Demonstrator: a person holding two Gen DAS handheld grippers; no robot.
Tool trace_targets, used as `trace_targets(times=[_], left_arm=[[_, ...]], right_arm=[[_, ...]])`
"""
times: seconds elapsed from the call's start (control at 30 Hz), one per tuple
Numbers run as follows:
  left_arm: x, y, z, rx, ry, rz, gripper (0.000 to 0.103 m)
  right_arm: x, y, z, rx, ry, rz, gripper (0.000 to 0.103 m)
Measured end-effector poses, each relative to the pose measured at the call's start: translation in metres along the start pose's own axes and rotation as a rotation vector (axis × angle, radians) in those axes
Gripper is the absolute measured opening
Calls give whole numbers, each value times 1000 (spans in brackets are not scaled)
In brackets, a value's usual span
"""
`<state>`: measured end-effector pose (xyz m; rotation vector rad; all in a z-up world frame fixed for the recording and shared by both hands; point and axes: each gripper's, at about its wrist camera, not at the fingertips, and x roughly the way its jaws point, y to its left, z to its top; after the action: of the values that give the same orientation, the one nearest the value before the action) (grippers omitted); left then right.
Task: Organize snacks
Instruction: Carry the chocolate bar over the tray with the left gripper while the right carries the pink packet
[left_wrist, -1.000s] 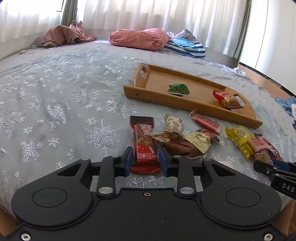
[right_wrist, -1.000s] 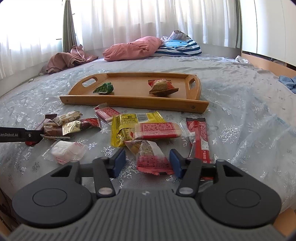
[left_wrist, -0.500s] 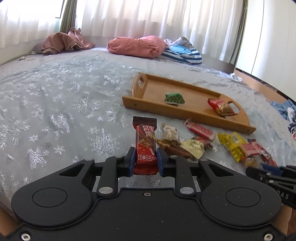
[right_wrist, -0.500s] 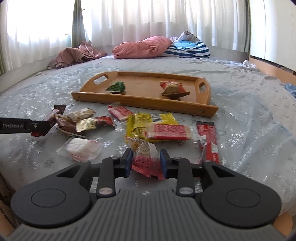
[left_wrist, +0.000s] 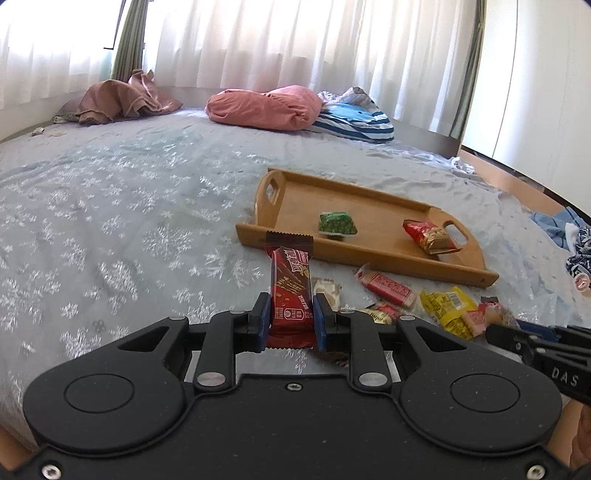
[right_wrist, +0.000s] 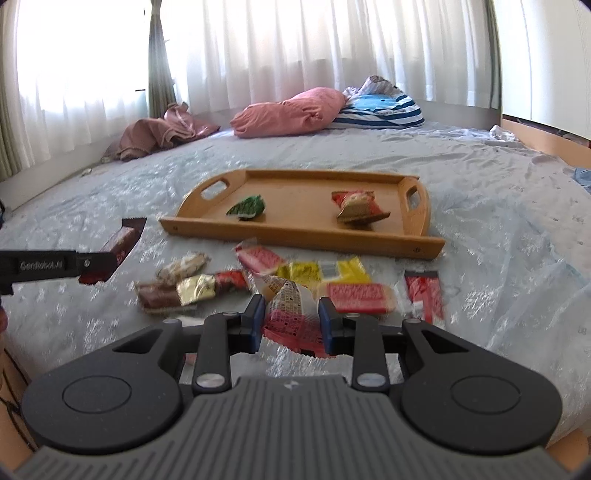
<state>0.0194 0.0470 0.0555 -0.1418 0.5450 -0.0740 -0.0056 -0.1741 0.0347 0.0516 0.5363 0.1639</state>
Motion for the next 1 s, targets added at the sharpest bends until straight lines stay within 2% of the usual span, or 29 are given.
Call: trace_targets(times=[0.33, 0.57, 0.8, 1.0], left_arm=[[16, -10, 46, 45, -15, -24, 22], [50, -9, 85, 29, 24, -38, 22], [102, -6, 107, -1, 103, -23, 22], [145, -8, 108, -5, 172, 2, 22]], right_arm=[[17, -20, 40, 107, -22, -77, 35], [39, -60, 80, 231, -5, -84, 35], [90, -102, 112, 345, 112, -51, 35], [132, -113, 126, 325, 180, -122, 35]])
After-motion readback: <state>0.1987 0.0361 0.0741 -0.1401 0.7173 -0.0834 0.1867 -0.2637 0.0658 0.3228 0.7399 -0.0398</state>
